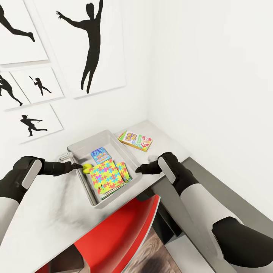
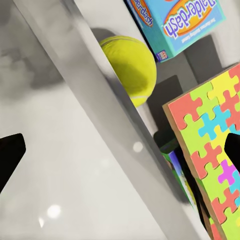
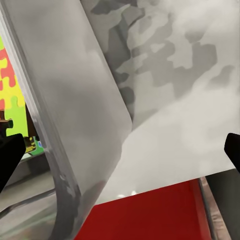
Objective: Put all the toys in the child's room - the three board games (two on the bed and one on the table), the two jigsaw puzzles on the table, and the tennis ball on the table - inside the toy box on the table in the child's room.
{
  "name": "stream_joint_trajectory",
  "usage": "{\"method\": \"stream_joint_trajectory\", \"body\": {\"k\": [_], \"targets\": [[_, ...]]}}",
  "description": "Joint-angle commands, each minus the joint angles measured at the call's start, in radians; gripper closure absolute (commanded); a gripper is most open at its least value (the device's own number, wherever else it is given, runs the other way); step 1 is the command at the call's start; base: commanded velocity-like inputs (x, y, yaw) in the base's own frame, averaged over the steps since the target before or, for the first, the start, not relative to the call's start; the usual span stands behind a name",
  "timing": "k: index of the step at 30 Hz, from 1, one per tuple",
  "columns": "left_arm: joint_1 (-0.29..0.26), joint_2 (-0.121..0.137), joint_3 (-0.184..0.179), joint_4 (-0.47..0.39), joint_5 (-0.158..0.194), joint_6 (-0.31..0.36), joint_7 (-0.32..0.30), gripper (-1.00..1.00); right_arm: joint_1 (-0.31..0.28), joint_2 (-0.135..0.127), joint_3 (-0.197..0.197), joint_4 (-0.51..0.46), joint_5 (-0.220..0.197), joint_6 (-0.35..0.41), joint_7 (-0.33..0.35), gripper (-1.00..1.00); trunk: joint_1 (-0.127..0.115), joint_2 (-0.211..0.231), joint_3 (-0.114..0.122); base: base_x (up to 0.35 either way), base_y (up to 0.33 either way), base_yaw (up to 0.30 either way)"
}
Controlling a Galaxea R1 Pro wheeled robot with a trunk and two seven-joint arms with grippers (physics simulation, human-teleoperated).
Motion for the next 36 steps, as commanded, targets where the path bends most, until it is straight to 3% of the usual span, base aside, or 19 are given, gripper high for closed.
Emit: {"method": "stream_joint_trajectory", "body": {"k": [1, 5, 6, 8, 9, 36], "targets": [[-0.001, 0.001, -0.002, 0.000, -0.009, 0.001, -0.010, -1.00, -0.001, 0.000, 0.001, -0.001, 0.000, 0.004, 0.000, -1.00, 0.001, -0.002, -0.002, 0.000, 0.000, 0.000], [-0.001, 0.001, -0.002, 0.000, -0.009, 0.001, -0.010, -1.00, -0.001, 0.000, 0.001, -0.001, 0.000, 0.004, 0.000, -1.00, 0.001, -0.002, -0.002, 0.000, 0.000, 0.000], [-0.001, 0.001, -0.002, 0.000, -0.009, 0.001, -0.010, -1.00, -0.001, 0.001, 0.001, -0.001, 0.000, 0.004, 0.000, 1.00, 0.001, -0.002, -0.002, 0.000, 0.000, 0.000], [-0.001, 0.001, -0.002, 0.000, -0.009, 0.001, -0.010, -1.00, -0.001, 0.001, 0.002, -0.001, 0.000, 0.004, 0.000, 1.00, 0.001, -0.002, -0.002, 0.000, 0.000, 0.000], [-0.001, 0.001, -0.001, 0.000, -0.009, 0.001, -0.010, 1.00, -0.001, 0.001, 0.002, -0.001, 0.000, 0.003, 0.000, 1.00, 0.001, -0.002, -0.002, 0.000, 0.000, 0.000], [-0.001, 0.005, 0.007, 0.001, -0.008, 0.001, -0.010, 1.00, -0.001, -0.002, 0.000, -0.007, -0.003, 0.004, 0.011, 1.00, 0.001, -0.002, 0.005, -0.018, 0.000, 0.027]]}}
